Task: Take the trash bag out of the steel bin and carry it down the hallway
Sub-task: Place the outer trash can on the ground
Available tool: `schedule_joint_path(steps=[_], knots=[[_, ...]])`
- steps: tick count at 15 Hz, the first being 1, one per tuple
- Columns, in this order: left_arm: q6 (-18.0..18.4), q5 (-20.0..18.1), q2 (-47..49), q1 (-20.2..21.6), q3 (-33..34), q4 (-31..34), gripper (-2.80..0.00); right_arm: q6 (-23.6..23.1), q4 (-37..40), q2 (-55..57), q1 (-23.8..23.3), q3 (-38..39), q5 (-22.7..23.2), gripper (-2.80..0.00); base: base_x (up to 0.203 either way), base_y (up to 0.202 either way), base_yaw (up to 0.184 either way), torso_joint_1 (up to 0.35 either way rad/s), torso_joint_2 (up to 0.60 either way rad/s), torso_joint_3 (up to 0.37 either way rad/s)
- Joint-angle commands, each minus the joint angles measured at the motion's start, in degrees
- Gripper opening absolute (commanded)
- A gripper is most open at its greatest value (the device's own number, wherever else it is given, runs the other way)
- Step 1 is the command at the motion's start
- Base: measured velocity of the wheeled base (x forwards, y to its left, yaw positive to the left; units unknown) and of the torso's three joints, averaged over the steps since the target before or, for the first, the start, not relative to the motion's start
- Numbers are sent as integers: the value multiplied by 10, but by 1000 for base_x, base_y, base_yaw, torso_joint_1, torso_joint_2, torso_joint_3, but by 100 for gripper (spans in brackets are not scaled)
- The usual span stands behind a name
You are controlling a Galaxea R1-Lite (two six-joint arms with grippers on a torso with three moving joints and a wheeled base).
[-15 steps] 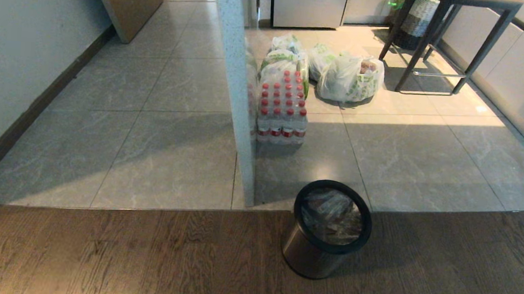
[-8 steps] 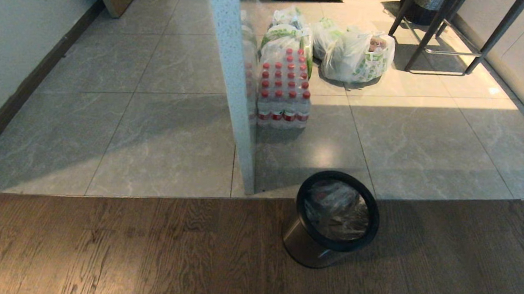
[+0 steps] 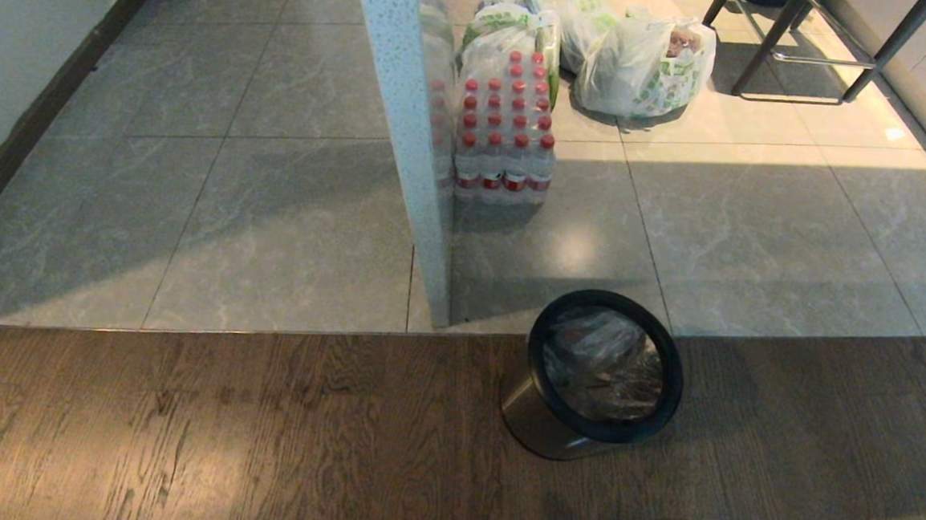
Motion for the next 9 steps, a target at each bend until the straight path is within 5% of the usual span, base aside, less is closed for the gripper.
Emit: schedule_joint_path(steps=[1, 4, 9], knots=[[0, 0, 0, 0, 1, 0, -280, -1, 8, 2, 0, -30, 0, -280, 0, 0, 0, 0, 0, 0], [0, 0, 0, 0, 1, 0, -280, 1, 117, 79, 0, -159, 16, -280, 0, 0, 0, 0, 0, 0], [0, 0, 0, 0, 1, 0, -280, 5, 226, 435, 15, -386, 94, -280, 0, 0, 0, 0, 0, 0]])
